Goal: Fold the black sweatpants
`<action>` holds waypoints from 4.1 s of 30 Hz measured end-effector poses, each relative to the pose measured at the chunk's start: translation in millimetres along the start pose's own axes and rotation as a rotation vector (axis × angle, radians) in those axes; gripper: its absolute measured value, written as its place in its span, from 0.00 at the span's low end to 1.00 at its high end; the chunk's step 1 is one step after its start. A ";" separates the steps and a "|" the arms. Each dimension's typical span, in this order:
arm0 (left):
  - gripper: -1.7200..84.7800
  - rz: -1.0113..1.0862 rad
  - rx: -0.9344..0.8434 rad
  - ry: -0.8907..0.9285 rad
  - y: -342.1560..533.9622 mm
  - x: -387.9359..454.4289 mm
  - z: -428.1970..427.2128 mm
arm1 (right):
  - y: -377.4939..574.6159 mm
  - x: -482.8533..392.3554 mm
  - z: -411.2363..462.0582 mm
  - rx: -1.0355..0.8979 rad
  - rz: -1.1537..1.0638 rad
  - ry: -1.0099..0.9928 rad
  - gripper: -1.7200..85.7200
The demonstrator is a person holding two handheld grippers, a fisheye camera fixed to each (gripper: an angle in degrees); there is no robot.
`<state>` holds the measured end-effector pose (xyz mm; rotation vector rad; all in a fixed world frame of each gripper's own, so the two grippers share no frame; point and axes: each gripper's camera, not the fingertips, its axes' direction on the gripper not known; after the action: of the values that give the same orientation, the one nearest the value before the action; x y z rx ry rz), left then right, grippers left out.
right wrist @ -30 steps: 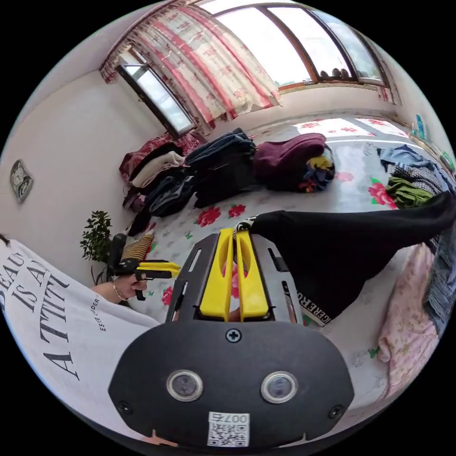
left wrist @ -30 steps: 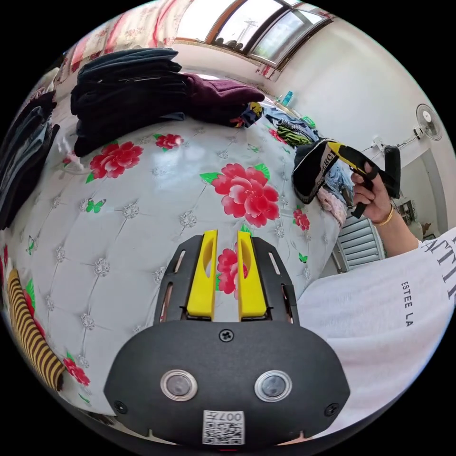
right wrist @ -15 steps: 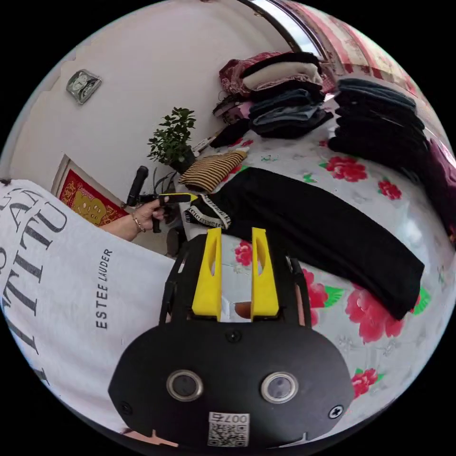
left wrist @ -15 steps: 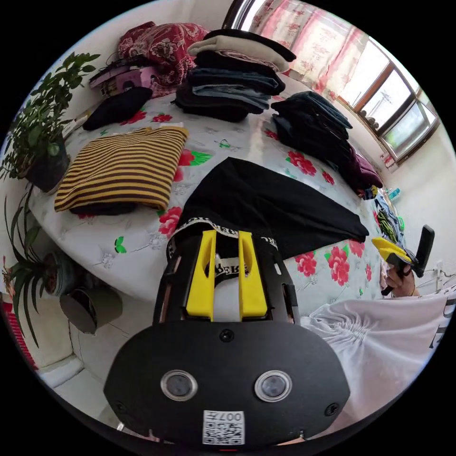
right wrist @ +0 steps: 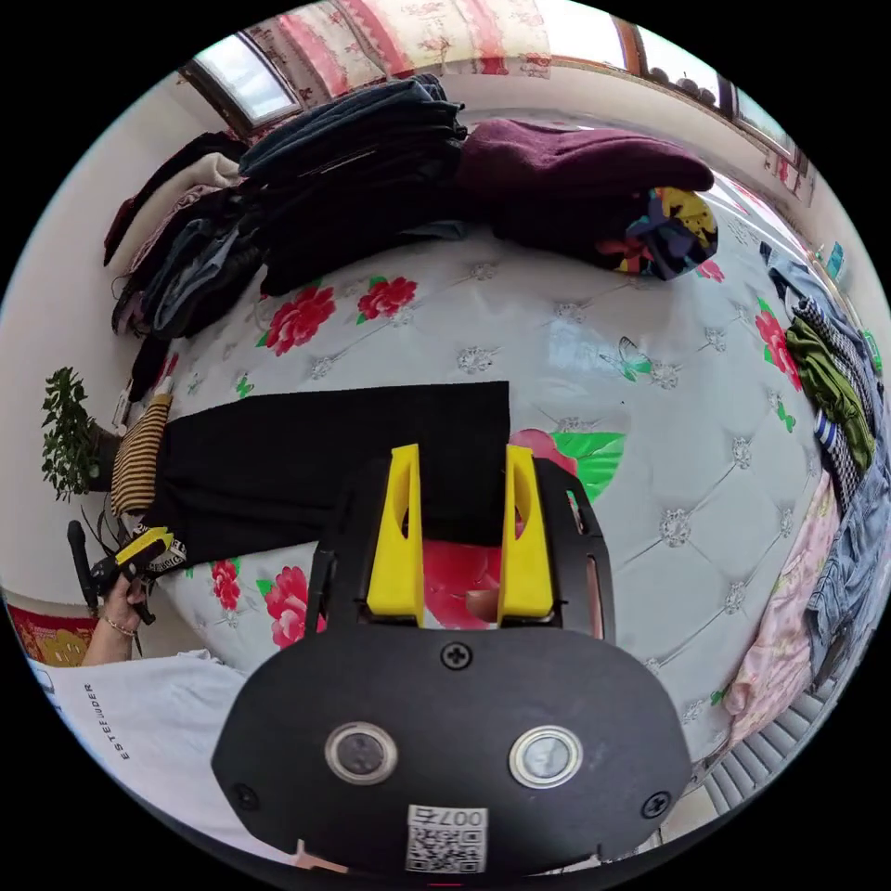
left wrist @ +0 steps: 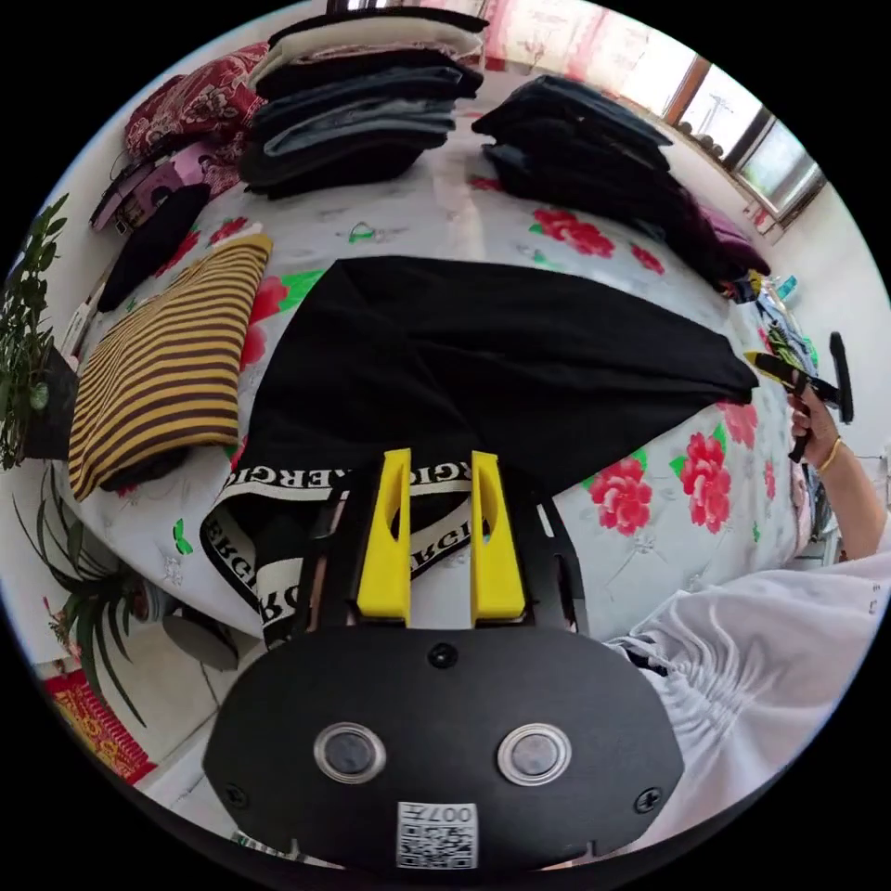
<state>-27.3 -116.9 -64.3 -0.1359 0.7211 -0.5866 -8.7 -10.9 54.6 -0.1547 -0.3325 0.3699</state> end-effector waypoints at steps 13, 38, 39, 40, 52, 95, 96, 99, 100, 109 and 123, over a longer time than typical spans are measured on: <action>0.01 -0.074 0.510 0.253 -34.5 -108.2 -220.6 | -22.3 48.2 -191.9 0.473 -0.072 -0.124 0.02; 0.09 -0.111 0.189 0.214 158.2 -115.3 -152.9 | 161.2 155.9 -153.0 0.125 0.177 0.052 0.08; 0.09 -0.095 0.182 0.200 152.9 -111.0 -152.4 | 153.1 152.1 -150.0 0.117 0.152 0.048 0.08; 0.10 -0.057 0.164 0.176 141.3 -101.0 -149.7 | 136.7 145.0 -142.7 0.100 0.111 0.056 0.09; 0.01 -0.059 0.071 0.089 65.2 -85.7 -120.0 | 58.1 120.1 -99.6 -0.057 -0.021 0.165 0.02; 0.01 -0.124 0.406 0.498 9.0 -233.1 -259.3 | 52.7 168.9 -209.4 0.320 0.242 -0.028 0.02; 0.01 -0.114 0.435 0.508 7.7 -235.0 -269.1 | 53.0 166.0 -224.0 0.375 0.218 -0.053 0.02; 0.01 -0.017 0.581 0.504 15.6 -238.8 -317.4 | 66.8 148.4 -284.0 0.590 0.077 -0.084 0.02; 0.01 0.032 0.627 0.482 25.6 -239.8 -332.7 | 78.7 142.7 -301.4 0.661 0.017 -0.083 0.02; 0.01 0.052 0.268 0.404 119.1 -244.8 -225.7 | 173.5 176.6 -208.3 0.259 0.106 0.055 0.03; 0.07 -0.194 0.163 0.273 148.3 -273.4 -196.7 | 126.2 130.4 -186.7 0.226 0.105 0.011 0.08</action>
<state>-252.1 172.3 -99.0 0.0272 0.9267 -0.8571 129.0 138.4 -108.3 0.0477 -0.2703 0.5079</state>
